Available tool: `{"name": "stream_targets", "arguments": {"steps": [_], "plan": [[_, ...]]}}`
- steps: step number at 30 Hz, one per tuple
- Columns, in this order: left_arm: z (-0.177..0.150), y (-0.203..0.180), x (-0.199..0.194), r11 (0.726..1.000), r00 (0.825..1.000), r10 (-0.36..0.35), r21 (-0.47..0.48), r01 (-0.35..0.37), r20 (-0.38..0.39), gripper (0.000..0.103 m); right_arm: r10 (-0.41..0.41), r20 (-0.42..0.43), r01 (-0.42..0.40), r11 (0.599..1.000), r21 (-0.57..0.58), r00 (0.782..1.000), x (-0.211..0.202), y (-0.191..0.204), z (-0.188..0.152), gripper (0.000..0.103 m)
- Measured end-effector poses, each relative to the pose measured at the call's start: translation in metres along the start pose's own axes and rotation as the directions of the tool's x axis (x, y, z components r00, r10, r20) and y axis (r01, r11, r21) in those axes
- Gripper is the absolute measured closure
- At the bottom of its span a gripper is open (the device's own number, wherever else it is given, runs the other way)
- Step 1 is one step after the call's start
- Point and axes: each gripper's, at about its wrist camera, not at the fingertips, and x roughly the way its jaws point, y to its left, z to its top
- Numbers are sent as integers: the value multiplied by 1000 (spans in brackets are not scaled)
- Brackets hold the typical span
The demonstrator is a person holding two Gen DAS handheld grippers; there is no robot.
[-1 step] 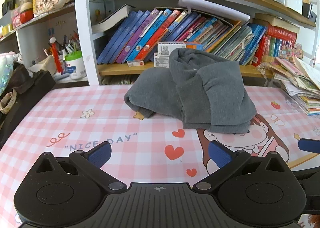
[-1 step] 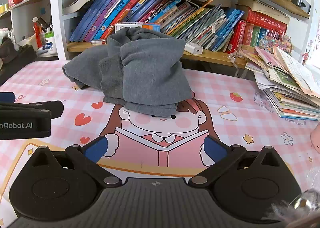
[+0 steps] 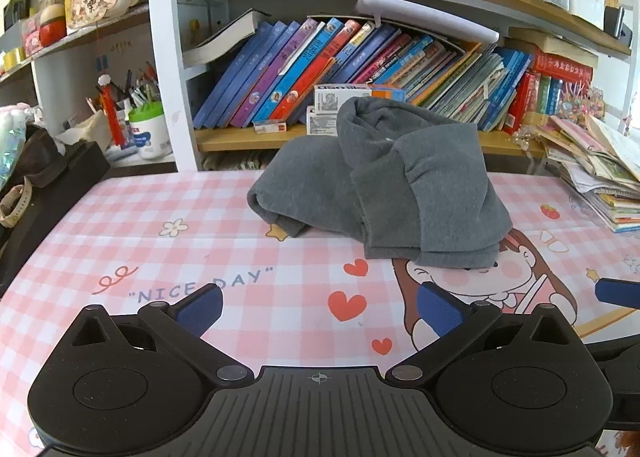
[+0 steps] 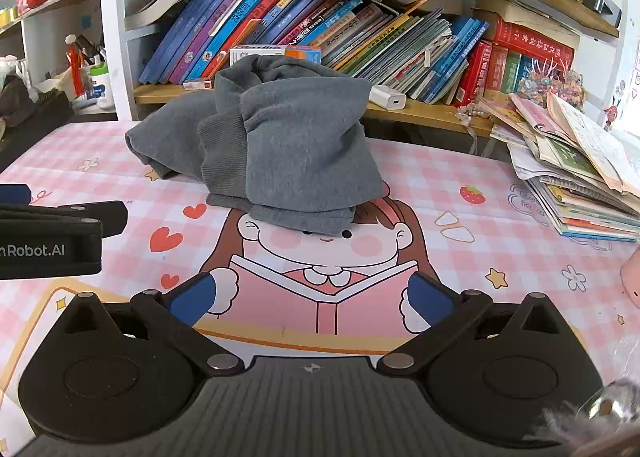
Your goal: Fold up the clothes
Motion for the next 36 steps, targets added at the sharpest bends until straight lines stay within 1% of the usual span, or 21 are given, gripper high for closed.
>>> {"name": "stream_targets", "arguments": {"steps": [22, 26, 36], "plan": [[1, 0, 6, 1000, 999, -20, -3, 20, -37, 0, 5, -10, -5, 1000, -12, 1000, 4, 2, 3, 0], [1, 2, 8, 999, 998, -35, -13, 34, -45, 0, 4, -18, -4, 1000, -14, 1000, 5, 2, 3, 0], [-1, 1, 9, 999, 998, -40, -5, 40, -43, 0, 6, -25, -7, 1000, -15, 1000, 6, 2, 4, 0]]}}
